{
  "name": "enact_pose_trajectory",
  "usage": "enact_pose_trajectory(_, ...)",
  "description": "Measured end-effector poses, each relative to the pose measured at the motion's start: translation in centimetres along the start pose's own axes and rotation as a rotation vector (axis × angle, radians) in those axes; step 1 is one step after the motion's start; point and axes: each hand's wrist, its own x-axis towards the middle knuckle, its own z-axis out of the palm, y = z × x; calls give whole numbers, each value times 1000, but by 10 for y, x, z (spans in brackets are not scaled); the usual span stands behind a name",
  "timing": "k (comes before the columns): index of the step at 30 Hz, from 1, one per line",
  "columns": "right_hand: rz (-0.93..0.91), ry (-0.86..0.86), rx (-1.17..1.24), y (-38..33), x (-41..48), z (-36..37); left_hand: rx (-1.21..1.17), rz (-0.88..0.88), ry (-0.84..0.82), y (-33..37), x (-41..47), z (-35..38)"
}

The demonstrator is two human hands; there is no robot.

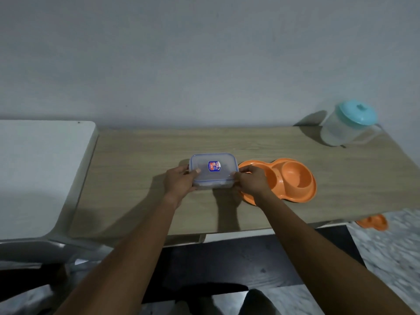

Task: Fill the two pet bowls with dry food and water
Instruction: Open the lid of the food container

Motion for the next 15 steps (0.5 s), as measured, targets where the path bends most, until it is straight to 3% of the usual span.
enact_pose_trajectory(7,24,-60,-2,4,7,-34,41,-65,-28,4,-8,34)
enact_pose_trajectory(15,124,-189,55,-10,21,-40,58,-193,-5,18,-3,23)
